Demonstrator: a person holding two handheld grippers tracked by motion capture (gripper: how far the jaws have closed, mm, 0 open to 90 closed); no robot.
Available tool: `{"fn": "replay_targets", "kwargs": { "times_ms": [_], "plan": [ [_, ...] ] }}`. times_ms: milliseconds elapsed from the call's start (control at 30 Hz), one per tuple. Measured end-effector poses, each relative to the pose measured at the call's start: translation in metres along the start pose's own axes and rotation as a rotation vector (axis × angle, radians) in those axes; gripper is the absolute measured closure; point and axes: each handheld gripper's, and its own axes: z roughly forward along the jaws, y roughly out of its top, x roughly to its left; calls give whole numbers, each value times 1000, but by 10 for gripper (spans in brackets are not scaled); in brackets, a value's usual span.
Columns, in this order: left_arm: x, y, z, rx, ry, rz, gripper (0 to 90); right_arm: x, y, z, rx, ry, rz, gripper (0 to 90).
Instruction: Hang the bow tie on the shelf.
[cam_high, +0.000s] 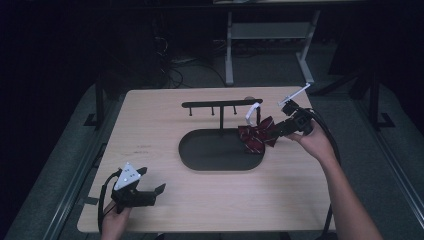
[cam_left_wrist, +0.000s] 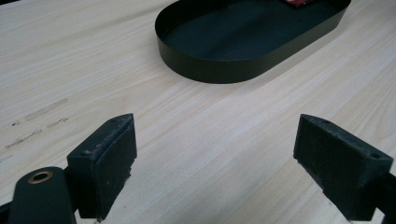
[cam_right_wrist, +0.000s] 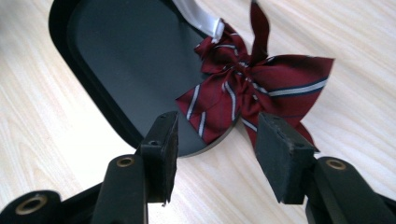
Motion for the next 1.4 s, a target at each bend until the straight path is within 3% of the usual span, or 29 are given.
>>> {"fn": "replay_targets", "kwargs": {
  "times_ms": [233,1400],
  "plan": [
    [0,0,0,-4,4,-4,130,2,-5,4,26,12,-4,471],
    [0,0,0,4,0,-2,130,9,-45,12,43,28,-11,454]
  ]
}}
